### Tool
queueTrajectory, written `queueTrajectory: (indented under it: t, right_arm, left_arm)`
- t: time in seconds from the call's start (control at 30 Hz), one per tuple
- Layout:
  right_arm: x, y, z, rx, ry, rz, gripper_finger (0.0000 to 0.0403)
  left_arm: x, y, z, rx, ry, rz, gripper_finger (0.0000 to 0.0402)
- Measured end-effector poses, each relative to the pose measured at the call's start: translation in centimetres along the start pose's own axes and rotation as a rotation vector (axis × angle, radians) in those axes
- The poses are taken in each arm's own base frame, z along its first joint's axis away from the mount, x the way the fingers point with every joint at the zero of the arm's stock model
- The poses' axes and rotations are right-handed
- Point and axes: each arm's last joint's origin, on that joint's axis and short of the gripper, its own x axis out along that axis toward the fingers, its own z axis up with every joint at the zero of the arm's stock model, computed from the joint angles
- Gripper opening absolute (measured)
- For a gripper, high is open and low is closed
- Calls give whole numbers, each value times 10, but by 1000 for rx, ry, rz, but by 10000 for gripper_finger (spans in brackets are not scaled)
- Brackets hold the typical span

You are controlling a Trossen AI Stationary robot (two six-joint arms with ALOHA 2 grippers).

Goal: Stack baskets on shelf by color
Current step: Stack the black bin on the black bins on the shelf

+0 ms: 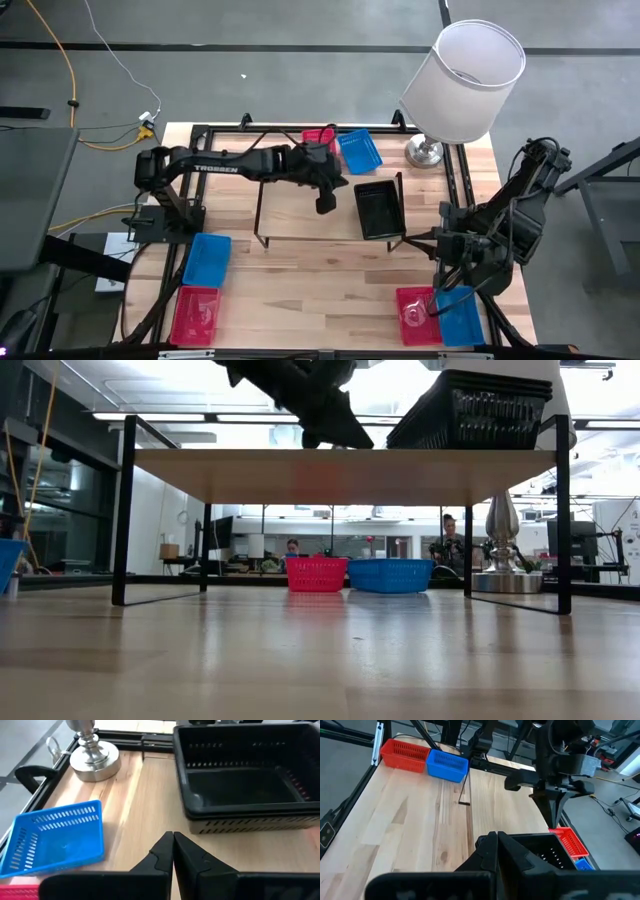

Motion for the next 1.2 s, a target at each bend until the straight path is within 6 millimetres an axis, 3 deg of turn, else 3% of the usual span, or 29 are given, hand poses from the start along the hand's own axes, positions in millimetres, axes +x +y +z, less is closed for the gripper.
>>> queueTrajectory:
  t: [0.13,0.4,0.7,0.9,1.2]
  right_arm:
    - [0,0,0,0,-1,-2,0]
    - [0,0,0,-20,-2,-4,0]
    - [0,0,0,-24,-2,-4,0]
    - [0,0,0,-24,-2,-4,0]
    - [0,0,0,-24,-2,-4,0]
  left_arm:
    - [1,5,-1,-14,-2,-25,0]
    - [25,-2,-12,2,43,-85,0]
    - [25,-6,-9,-7,6,-128,0]
    - [25,-15,-8,0,1,-246,0]
    - [31,-15,-4,-13,-66,-243,0]
